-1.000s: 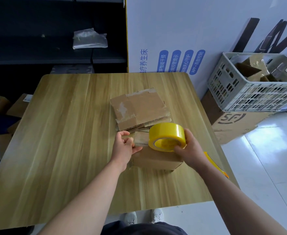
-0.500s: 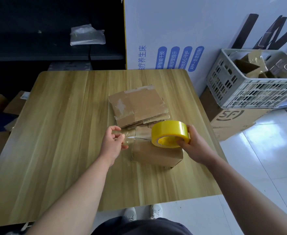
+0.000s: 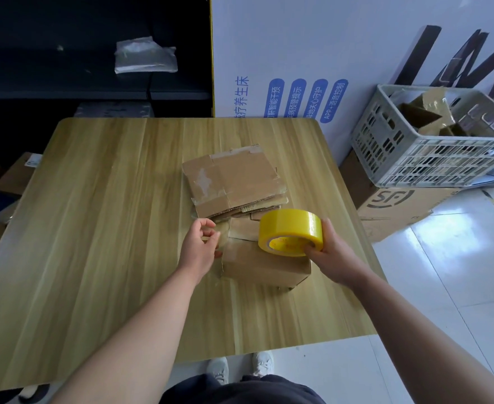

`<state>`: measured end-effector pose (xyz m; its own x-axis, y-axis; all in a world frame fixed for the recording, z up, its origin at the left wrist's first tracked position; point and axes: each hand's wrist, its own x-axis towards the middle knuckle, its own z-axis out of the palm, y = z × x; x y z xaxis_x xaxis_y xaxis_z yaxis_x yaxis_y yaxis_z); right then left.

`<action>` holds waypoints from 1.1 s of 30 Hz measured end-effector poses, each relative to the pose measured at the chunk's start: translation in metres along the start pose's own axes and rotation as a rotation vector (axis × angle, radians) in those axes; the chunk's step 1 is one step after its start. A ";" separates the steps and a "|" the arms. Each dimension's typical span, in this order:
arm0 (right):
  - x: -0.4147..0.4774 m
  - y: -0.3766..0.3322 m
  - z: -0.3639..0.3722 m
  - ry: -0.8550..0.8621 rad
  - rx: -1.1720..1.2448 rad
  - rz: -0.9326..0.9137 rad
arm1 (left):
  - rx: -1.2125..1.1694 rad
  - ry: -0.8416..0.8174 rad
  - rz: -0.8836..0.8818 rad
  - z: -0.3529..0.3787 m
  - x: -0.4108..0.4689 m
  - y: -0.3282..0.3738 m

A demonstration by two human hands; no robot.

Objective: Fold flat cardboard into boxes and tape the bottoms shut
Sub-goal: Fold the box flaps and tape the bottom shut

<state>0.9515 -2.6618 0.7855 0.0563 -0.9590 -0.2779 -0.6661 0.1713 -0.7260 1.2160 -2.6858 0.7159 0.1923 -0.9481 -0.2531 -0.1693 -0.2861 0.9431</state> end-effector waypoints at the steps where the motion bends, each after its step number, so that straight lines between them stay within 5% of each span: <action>1: 0.000 0.001 0.000 -0.004 0.000 0.002 | 0.009 -0.006 -0.006 0.001 0.000 -0.001; 16: 0.005 0.006 -0.003 -0.060 0.013 0.032 | 0.136 -0.235 -0.068 -0.008 0.002 -0.012; 20: 0.005 0.005 -0.005 -0.073 0.002 0.020 | 0.108 -0.523 -0.083 -0.027 0.009 0.014; 24: 0.005 0.002 -0.006 -0.075 0.019 0.026 | 0.459 -0.745 0.058 -0.016 0.019 0.030; 33: 0.002 -0.010 -0.018 0.018 0.080 -0.016 | 0.687 -0.674 0.192 -0.007 0.026 0.037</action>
<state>0.9450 -2.6696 0.8034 0.0532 -0.9655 -0.2550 -0.6035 0.1723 -0.7785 1.2217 -2.7195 0.7456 -0.4534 -0.8064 -0.3797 -0.7068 0.0657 0.7044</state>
